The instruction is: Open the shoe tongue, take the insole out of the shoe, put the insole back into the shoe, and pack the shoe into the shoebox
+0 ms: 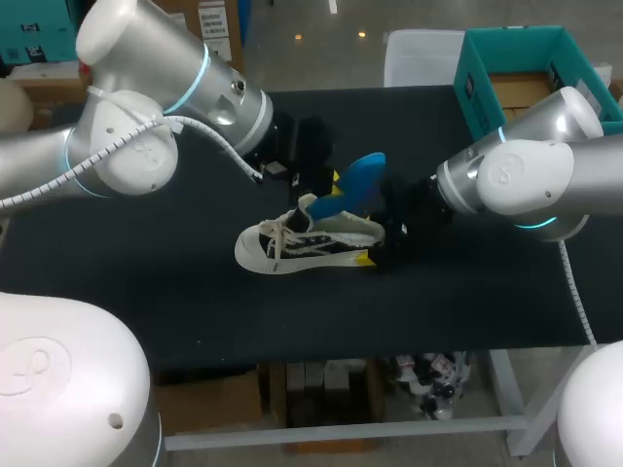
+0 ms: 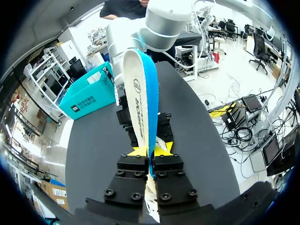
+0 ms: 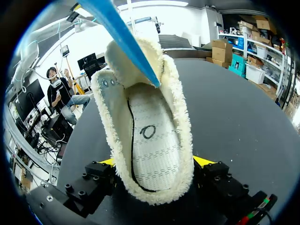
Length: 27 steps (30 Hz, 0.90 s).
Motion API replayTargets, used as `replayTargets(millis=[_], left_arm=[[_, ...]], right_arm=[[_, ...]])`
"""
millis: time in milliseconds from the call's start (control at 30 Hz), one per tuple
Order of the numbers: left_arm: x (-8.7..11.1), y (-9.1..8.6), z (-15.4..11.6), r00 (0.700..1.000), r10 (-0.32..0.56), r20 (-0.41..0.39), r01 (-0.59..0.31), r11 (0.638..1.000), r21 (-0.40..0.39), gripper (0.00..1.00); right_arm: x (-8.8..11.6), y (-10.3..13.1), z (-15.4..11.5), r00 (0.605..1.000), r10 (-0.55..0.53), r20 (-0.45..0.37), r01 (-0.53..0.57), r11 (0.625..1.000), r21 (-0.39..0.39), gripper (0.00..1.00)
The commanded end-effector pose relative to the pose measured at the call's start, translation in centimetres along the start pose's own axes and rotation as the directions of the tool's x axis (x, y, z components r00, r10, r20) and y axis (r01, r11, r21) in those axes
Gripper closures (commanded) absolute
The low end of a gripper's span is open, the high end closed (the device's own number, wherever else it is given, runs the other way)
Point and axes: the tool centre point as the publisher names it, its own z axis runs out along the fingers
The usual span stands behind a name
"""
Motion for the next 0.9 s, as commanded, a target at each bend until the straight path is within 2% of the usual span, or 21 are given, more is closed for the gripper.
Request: replayTargets(millis=[33,233,433,500,533,567,633,900], left_arm=[[0.1,-0.1,-1.7,1.000,0.021,-0.014,-0.020,0.999,0.039,1.00],[-0.4,-1.7,-3.1,0.996,0.081,-0.021,-0.078,0.992,0.100,1.00],[-0.5,-3.2,-5.2,0.992,0.129,0.007,-0.129,0.980,0.150,1.00],[-0.4,-3.4,-6.0,0.990,0.140,0.016,-0.141,0.977,0.160,1.00],[-0.3,-3.5,-6.3,0.990,0.139,0.023,-0.141,0.977,0.160,1.00],[-0.2,-3.6,-6.6,0.989,0.144,0.028,-0.147,0.976,0.163,1.00],[0.0,-3.6,-7.3,0.988,0.148,0.037,-0.152,0.975,0.163,1.00],[0.6,-2.8,-10.2,0.985,0.157,0.065,-0.167,0.966,0.196,1.00]], right_arm=[[0.0,-0.2,0.3,1.000,0.000,-0.003,0.000,1.000,0.000,1.00],[0.0,-0.2,0.3,1.000,0.000,-0.003,0.000,1.000,0.000,1.00],[0.0,-0.2,0.2,1.000,0.000,-0.004,0.000,1.000,0.000,0.99],[0.0,-0.1,0.0,1.000,0.000,-0.005,0.000,1.000,0.001,0.62],[0.0,0.0,0.0,1.000,0.001,-0.005,-0.001,1.000,0.001,0.37],[0.0,0.0,-0.1,1.000,0.001,-0.006,-0.001,1.000,0.002,0.21],[0.0,0.2,-0.4,1.000,0.000,-0.004,0.000,1.000,0.009,0.00],[-0.1,0.8,-2.8,1.000,-0.013,0.025,0.011,0.998,0.063,0.00]])
